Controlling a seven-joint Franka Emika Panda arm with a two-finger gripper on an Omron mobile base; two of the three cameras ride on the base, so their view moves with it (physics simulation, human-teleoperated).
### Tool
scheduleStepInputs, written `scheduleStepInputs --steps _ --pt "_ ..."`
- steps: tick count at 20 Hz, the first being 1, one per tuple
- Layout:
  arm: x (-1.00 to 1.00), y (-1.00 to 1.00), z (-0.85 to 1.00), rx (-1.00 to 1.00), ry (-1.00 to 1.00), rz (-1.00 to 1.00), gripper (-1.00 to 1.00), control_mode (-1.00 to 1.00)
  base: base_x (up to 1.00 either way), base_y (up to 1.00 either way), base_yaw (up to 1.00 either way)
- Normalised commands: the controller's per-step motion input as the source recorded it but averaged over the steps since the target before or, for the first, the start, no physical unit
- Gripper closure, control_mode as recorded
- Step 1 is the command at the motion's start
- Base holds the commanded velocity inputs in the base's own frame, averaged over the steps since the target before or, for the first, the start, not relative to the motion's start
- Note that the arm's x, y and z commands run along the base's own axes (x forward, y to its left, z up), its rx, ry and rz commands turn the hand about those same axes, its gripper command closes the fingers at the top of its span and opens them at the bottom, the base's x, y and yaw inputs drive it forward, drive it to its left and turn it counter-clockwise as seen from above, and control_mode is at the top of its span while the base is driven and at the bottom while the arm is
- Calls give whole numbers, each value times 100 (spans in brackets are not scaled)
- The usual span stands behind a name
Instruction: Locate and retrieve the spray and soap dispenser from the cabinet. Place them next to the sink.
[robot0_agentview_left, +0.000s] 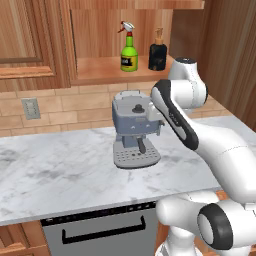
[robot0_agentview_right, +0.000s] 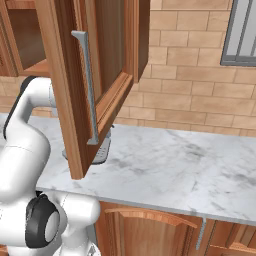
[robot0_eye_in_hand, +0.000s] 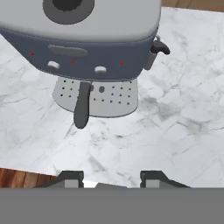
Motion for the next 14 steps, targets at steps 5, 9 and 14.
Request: scheduleStepInputs --steps 5,9,14 --pt "-15 3 1 0 -3 0 -100 -100 0 0 0" --pt "-26 12 6 0 -8 0 -100 -100 0 0 0" --pt "-20 14 7 0 -7 0 -100 -100 0 0 0"
